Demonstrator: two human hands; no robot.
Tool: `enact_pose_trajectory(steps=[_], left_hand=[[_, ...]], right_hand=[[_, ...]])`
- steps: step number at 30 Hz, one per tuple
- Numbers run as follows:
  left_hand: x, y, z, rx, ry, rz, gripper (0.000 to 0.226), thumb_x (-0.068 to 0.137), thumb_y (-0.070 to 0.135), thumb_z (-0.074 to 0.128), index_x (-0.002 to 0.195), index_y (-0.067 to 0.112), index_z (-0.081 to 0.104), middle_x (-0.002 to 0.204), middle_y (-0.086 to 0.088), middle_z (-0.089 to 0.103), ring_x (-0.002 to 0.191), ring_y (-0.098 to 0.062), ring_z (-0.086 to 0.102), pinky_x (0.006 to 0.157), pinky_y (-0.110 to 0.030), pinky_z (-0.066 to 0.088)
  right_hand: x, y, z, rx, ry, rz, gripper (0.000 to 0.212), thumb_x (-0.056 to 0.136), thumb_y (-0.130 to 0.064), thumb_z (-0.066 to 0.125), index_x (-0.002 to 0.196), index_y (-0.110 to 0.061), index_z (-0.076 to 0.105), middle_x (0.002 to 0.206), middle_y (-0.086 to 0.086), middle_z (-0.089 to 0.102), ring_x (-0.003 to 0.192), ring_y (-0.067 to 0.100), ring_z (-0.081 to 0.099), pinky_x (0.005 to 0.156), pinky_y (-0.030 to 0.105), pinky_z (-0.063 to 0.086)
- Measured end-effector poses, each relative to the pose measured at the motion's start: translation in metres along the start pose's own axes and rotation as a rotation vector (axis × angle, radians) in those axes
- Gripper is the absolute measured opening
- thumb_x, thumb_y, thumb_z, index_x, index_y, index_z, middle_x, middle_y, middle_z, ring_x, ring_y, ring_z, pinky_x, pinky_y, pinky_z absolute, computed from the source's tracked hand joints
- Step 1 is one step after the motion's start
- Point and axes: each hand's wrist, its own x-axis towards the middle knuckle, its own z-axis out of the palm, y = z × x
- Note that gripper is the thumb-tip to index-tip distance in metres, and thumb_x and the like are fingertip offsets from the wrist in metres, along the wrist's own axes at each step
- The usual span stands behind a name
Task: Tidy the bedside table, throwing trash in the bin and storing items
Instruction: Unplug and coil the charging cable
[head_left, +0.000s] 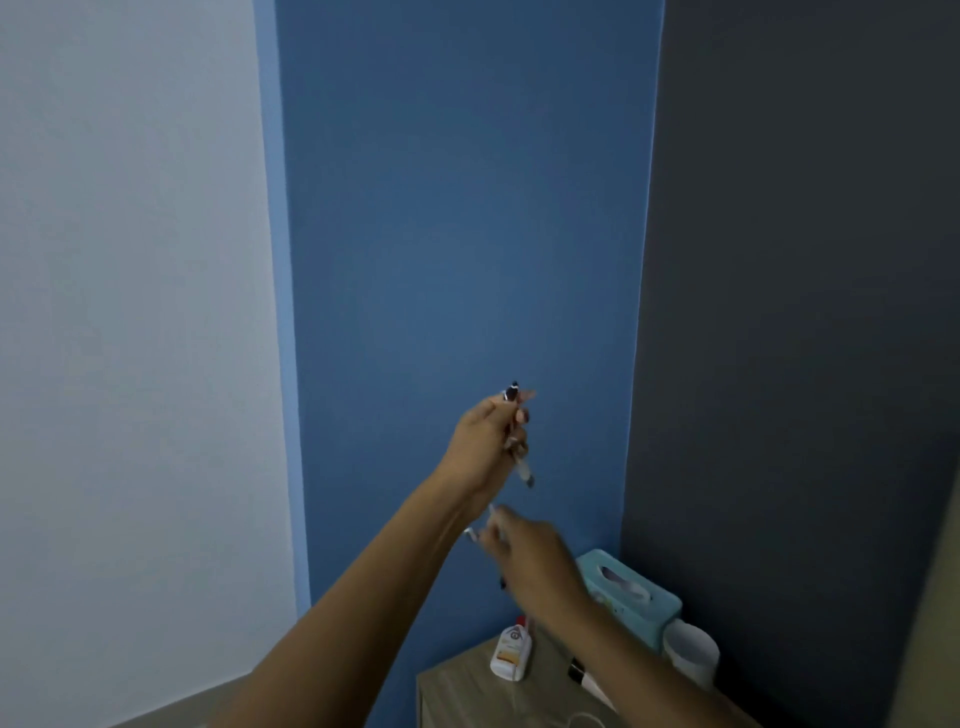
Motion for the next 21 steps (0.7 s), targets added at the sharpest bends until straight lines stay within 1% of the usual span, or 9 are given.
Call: enact_pose_trajectory(steps=[1,3,6,9,12,14,17,19,21], left_hand=[[0.006,0.0,-0.003,0.093,0.048,0.069,0.023,0.1,0.004,0.035,0.099,0.01,0.058,0.071,0.001,0.052,0.045,-0.004,0.039,0.05,-0.016,0.037],[0.013,0.003,-0.02,0.414,0.105,0.224,0.025,0.099,0.002,0.035,0.108,0.011,0.057,0.076,0.0,0.057,0.058,-0.008,0.049,0.055,-0.017,0.044],[0.012,0.012,-0.051,0.924,0.058,0.436,0.032,0.095,-0.003,0.032,0.112,0.009,0.057,0.076,-0.006,0.057,0.063,-0.007,0.058,0.057,-0.019,0.049],[0.003,0.021,-0.067,1.174,-0.01,0.434,0.035,0.091,-0.005,0.03,0.106,0.015,0.056,0.082,-0.013,0.061,0.056,-0.008,0.057,0.055,-0.012,0.046],[-0.01,0.031,-0.068,1.325,-0.086,0.388,0.027,0.096,0.005,0.033,0.101,0.015,0.058,0.075,0.0,0.061,0.055,-0.006,0.052,0.054,-0.014,0.039],[-0.02,0.036,-0.061,1.341,-0.159,0.343,0.03,0.101,0.018,0.034,0.091,0.014,0.062,0.063,0.0,0.059,0.052,-0.008,0.049,0.054,-0.02,0.038],[-0.035,0.045,-0.043,1.102,-0.186,0.211,0.057,0.098,0.051,0.032,0.064,0.011,0.054,0.049,0.0,0.041,0.042,-0.014,0.036,0.045,-0.021,0.033],[-0.04,0.051,-0.031,0.842,-0.221,0.157,0.058,0.096,0.058,0.027,0.061,0.013,0.04,0.05,0.0,0.031,0.044,-0.015,0.025,0.044,-0.023,0.025],[-0.04,0.055,-0.018,0.572,-0.251,0.142,0.05,0.099,0.05,0.026,0.064,0.017,0.035,0.051,0.0,0.029,0.043,-0.014,0.02,0.045,-0.025,0.019]], right_hand=[[-0.008,-0.011,0.004,0.018,-0.038,-0.023,0.037,0.093,-0.052,0.04,0.082,-0.018,0.045,0.064,0.002,0.055,0.061,0.021,0.058,0.059,0.036,0.045],[-0.02,-0.026,0.001,0.101,-0.073,-0.061,0.029,0.097,-0.044,0.043,0.084,-0.018,0.05,0.06,-0.003,0.051,0.05,0.01,0.049,0.052,0.03,0.038],[-0.024,-0.036,-0.033,0.142,-0.08,-0.103,0.02,0.096,-0.032,0.05,0.082,-0.021,0.059,0.054,-0.003,0.047,0.045,0.008,0.04,0.048,0.028,0.032],[-0.014,-0.038,-0.085,0.123,-0.085,-0.109,0.018,0.094,-0.03,0.054,0.085,-0.027,0.07,0.057,-0.002,0.052,0.047,0.008,0.042,0.048,0.027,0.036],[0.0,-0.042,-0.135,0.055,-0.052,-0.16,0.018,0.094,-0.028,0.057,0.086,-0.027,0.073,0.06,0.004,0.058,0.05,0.012,0.047,0.048,0.031,0.041],[0.008,-0.043,-0.159,0.016,-0.017,-0.204,0.016,0.093,-0.027,0.059,0.087,-0.026,0.073,0.066,0.006,0.064,0.049,0.005,0.048,0.047,0.022,0.038],[0.023,-0.043,-0.176,0.049,0.127,-0.253,0.013,0.092,-0.028,0.061,0.092,-0.027,0.075,0.066,-0.005,0.065,0.05,0.0,0.05,0.047,0.016,0.035],[0.036,-0.041,-0.175,0.144,0.253,-0.265,0.015,0.092,-0.027,0.061,0.096,-0.026,0.075,0.069,-0.005,0.067,0.054,0.003,0.056,0.052,0.022,0.042],[0.05,-0.039,-0.163,0.211,0.345,-0.247,0.017,0.093,-0.028,0.059,0.096,-0.024,0.075,0.074,0.004,0.07,0.065,0.02,0.063,0.06,0.035,0.047]])
